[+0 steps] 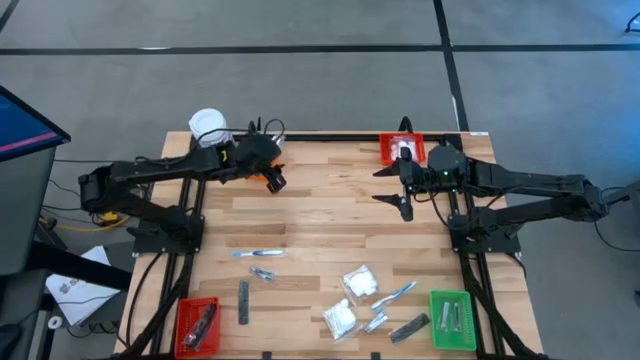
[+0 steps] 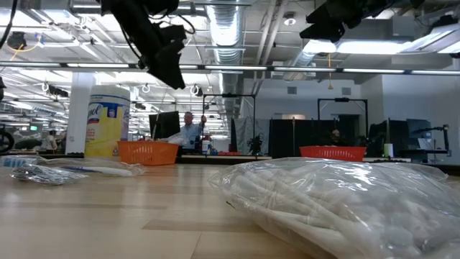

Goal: Pick & Place Travel size toiletries
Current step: Put the left nail cutter into green bin

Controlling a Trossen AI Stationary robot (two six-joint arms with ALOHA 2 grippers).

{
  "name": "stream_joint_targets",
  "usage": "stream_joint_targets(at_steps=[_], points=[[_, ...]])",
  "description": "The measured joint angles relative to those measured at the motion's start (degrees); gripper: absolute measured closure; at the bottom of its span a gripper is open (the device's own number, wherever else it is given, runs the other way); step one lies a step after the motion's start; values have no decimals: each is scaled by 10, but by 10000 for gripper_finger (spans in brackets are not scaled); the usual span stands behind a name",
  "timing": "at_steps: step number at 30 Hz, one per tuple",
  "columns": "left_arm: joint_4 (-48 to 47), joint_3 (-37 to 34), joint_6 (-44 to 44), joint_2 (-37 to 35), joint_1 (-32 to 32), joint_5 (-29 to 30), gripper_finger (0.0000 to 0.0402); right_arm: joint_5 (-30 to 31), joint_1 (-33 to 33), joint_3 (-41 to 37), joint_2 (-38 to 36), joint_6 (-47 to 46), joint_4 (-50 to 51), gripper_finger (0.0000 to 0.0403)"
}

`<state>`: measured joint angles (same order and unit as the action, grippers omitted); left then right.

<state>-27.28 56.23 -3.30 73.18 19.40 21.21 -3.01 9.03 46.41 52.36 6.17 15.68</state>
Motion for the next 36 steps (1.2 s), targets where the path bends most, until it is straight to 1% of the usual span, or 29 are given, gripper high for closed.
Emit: stream_joint_targets(at_steps=[9, 18, 30, 36], points=[[1, 0, -4, 0, -89, -2, 243, 0, -1, 0, -11, -1, 6, 117], [0, 0, -7, 0, -193, -1, 264, -2, -29, 0, -51, -1, 30, 117], [-2, -1, -79, 0, -297, -5, 266, -2, -89, 0, -120, -2, 60, 117], [-3, -1, -130, 0, -339, -5, 268, -2, -122, 0, -138, -2, 67, 117]])
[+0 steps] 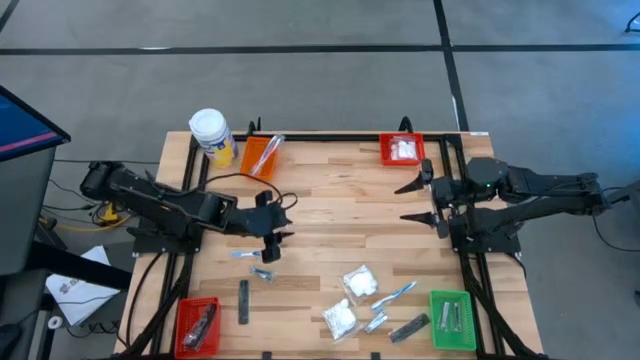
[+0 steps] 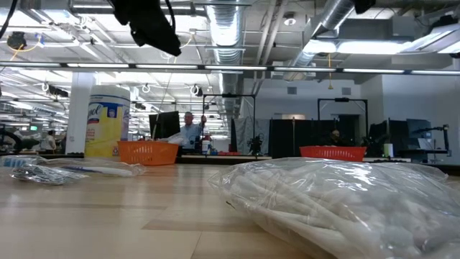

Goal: Pick & Place Travel size toiletries
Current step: Put the left nail cutter into green bin

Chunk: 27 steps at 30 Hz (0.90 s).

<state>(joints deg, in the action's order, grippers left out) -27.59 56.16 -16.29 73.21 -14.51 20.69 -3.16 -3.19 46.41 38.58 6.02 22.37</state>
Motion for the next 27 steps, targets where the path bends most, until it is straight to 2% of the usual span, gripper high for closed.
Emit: stream_joint_targets(at_steps=[10, 17, 27], points=[[-3, 0, -82, 1, -78, 0, 275, 0, -36, 0, -5, 0, -6, 117], [-4, 0, -112, 45, -132, -5, 285, 0, -40, 0, -5, 0, -10, 117], [-5, 0, -215, 175, -166, -117, 284, 0, -40, 0, -4, -5, -10, 117]])
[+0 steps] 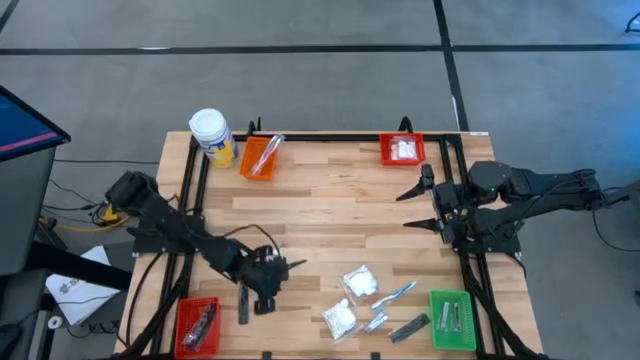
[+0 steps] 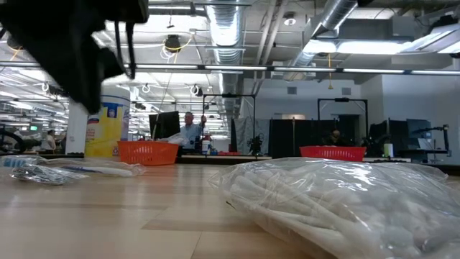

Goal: Pick & Place Travel size toiletries
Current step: Put the left nail cutter into green bin

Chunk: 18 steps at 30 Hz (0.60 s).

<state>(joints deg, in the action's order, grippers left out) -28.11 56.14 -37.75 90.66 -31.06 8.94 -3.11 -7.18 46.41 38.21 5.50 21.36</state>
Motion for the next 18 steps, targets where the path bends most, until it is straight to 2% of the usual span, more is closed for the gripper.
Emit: stream_joint_targets(at_steps=[5, 11, 15, 18], points=[[-5, 0, -15, 31, -11, -17, 287, 0, 0, 0, 0, -2, 0, 117], [-92, 0, -13, 32, -25, 50, 311, 0, 0, 0, 0, -4, 0, 117], [-124, 0, -14, 31, -30, 49, 328, 0, 0, 0, 0, -4, 0, 117], [-121, 0, -15, 31, -27, 47, 325, 0, 0, 0, 0, -4, 0, 117]])
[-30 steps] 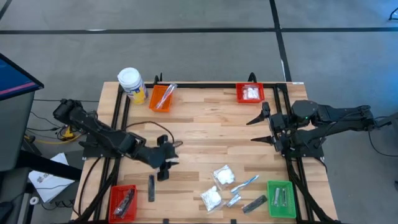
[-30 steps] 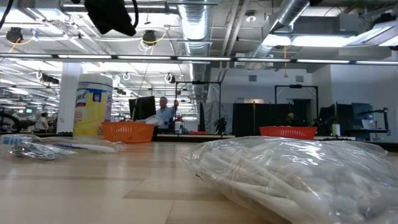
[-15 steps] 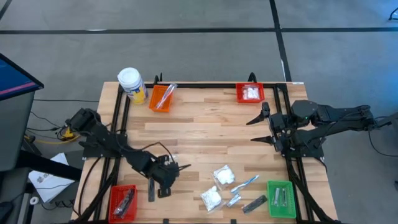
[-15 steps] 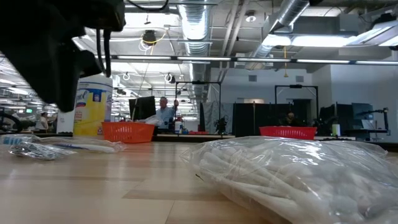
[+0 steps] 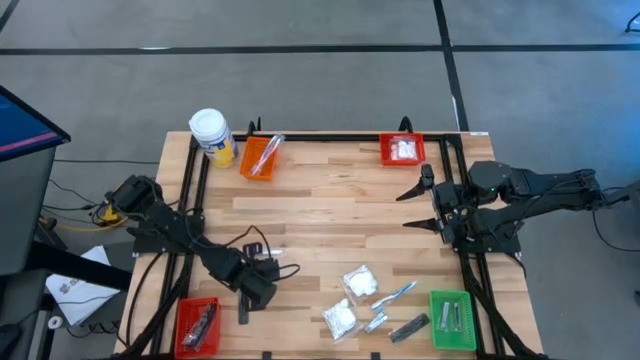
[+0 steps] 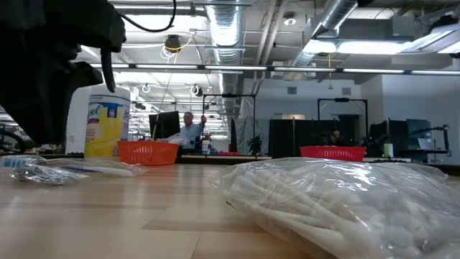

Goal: Pick & Place Travel size toiletries
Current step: Put the left nail cutter into green bin

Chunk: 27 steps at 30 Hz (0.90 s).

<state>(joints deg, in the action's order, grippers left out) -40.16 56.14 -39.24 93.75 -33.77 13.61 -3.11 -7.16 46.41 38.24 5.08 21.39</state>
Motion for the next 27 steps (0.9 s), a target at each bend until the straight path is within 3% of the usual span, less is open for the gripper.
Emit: stream_joint_targets(at_steps=[3, 11, 15, 27], points=[[1, 0, 0, 0, 1, 0, 299, 0, 0, 0, 0, 0, 0, 117], [1, 0, 13, 0, 0, 17, 169, 0, 0, 0, 0, -2, 0, 117], [1, 0, 14, 0, 0, 17, 122, 0, 0, 0, 0, -2, 0, 117], [10, -26, 9, 15, 0, 15, 105, 0, 0, 0, 0, -2, 5, 117]])
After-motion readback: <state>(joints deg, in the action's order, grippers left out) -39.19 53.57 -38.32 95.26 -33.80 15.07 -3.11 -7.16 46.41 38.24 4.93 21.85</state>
